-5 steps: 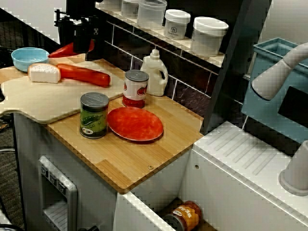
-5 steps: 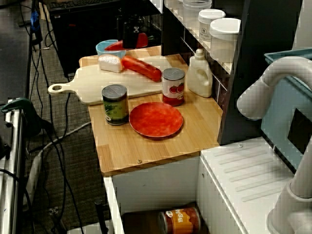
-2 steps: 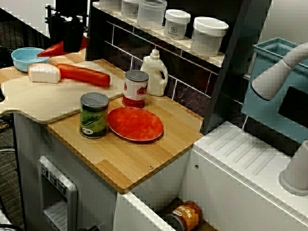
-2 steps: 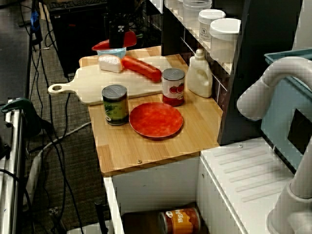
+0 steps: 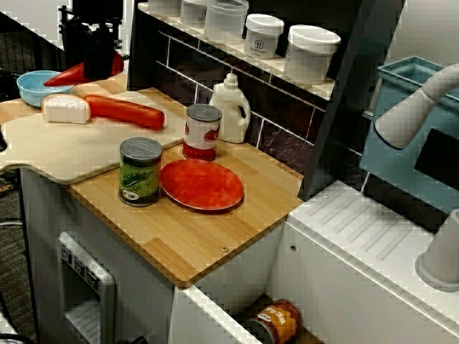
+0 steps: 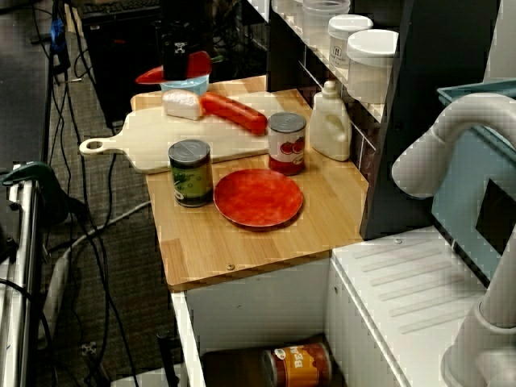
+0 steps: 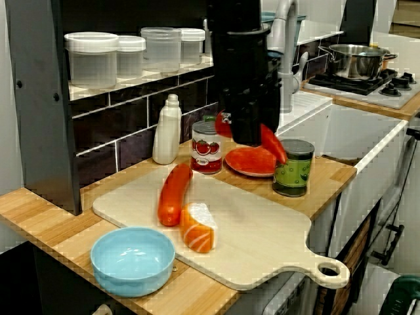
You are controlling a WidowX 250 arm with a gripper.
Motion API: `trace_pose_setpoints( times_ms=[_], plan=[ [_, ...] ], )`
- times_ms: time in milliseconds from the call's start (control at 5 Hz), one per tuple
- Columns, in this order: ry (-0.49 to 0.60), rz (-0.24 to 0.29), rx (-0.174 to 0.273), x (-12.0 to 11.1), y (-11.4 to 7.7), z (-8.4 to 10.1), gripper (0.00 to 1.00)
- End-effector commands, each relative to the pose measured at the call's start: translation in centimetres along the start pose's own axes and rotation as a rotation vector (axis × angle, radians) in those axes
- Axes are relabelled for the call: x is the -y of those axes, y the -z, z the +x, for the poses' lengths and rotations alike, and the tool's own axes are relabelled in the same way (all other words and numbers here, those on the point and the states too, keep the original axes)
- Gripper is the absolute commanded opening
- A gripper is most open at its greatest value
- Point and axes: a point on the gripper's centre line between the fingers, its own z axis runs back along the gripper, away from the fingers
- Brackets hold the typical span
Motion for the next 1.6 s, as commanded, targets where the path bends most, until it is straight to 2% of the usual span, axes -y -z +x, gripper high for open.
trace_pose_setpoints(
  times_ms=[0, 200, 600, 800, 1200, 1400],
  plan=[
    [0.063, 0.039, 0.066, 1.0, -1.5, -2.0, 0.0],
    [0.089, 0.052, 0.064, 1.4, -1.0, -2.9, 0.0],
    [0.102, 0.091, 0.055, 0.9, 0.5, -3.7, 0.0],
    [0.098, 0.099, 0.049, 0.7, 1.2, -3.7, 0.0],
    [0.105, 0.132, 0.005, 0.6, 4.4, -3.1, 0.0],
    [0.109, 0.137, 0.003, 0.8, 4.9, -3.0, 0.0]
  ],
)
